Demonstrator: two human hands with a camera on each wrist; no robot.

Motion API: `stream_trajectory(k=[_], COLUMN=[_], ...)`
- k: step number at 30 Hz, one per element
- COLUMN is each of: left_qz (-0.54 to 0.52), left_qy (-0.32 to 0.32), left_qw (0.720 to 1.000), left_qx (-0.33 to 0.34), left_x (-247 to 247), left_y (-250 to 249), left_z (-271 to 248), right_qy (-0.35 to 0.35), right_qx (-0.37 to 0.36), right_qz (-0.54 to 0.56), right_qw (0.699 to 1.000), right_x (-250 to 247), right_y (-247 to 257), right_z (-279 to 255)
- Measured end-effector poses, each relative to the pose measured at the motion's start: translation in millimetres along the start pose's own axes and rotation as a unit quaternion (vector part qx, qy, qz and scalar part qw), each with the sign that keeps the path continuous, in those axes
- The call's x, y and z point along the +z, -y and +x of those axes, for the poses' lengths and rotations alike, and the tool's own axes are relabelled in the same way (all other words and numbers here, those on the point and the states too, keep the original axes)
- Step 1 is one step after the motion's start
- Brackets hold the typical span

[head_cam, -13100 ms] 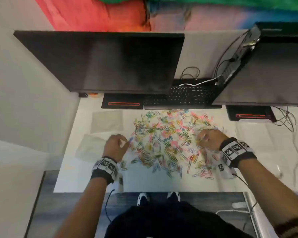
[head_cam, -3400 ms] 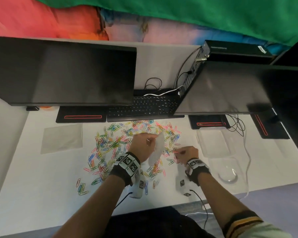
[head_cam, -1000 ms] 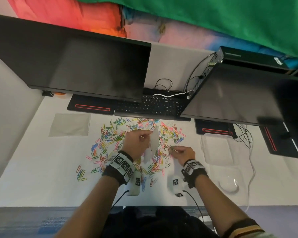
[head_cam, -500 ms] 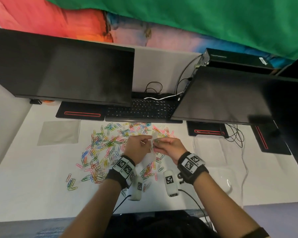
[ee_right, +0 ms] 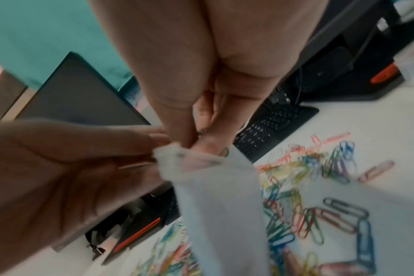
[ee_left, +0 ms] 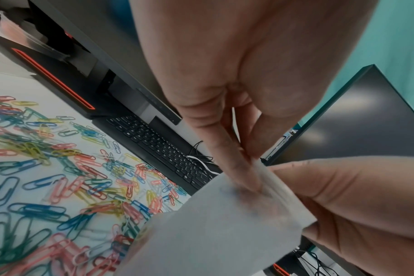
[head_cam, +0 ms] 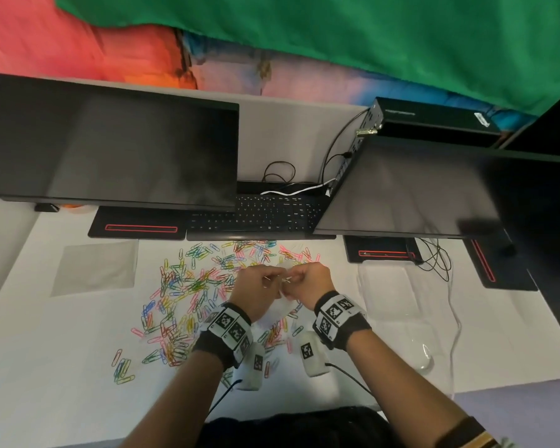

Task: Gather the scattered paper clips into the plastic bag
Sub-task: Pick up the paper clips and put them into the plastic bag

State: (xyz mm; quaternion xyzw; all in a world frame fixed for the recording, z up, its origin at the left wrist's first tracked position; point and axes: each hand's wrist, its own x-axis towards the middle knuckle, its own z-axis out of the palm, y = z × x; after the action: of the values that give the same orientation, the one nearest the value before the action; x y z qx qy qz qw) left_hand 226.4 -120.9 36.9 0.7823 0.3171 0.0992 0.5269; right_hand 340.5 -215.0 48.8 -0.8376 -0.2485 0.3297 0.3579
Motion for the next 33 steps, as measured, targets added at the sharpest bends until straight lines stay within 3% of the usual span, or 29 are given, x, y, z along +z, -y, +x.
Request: stream_trajectory(k=[5,15,20,24,26,28,30,31,33], left_qz=[-0.023,-0.036,-0.054,-0.067,-0.061,-0.05,-0.032,-0.022,0.0], left_qy=[-0.018,-0.013,-0.014,-0.019,-0.021,-0.025,-0.035,-0.041,-0.045], left_qw=[1.0,0.999,0.998,0.997,0.998,0.998,0.998,0.998,0.998], left_qx=[0.0,-0.005,-0.015,-0.026,-0.02,-0.022,-0.03,-0.034,-0.041], left_x=[-6.3,-7.2,-5.0,-6.9,-10.0,-13.5,-16.5,-17.3,-20.1], left_y=[1.2,5.0,8.0,12.0,9.6,8.9,12.3,14.6,14.5], left_z=[6.6,13.8,15.4,16.5,15.7,15.4,16.8,17.9,17.4], right_qy=[-0.027,0.025,0.004,0.081,0.097,0.065,0.008,-0.022,-0.048], right_qx=[-0.08,-0.147,-0.152,-0.175,-0.182,-0.139,-0.082,-0.052,0.023], right_qz=[-0.053,-0.191,-0.21,-0.231,-0.186,-0.036,0.067,0.062,-0.072], right_qw=[0.995,0.97,0.966,0.954,0.961,0.987,0.994,0.997,0.996], right_x=[2.8,8.1,6.3,-2.4,-8.7,-19.1,-30.2,-34.8,-38.8], right_y=[3.8,6.0,3.9,4.2,7.9,10.2,5.6,-4.7,-35.6], right_z=[6.5,14.6,19.6,20.5,18.0,18.2,25.8,35.2,60.2])
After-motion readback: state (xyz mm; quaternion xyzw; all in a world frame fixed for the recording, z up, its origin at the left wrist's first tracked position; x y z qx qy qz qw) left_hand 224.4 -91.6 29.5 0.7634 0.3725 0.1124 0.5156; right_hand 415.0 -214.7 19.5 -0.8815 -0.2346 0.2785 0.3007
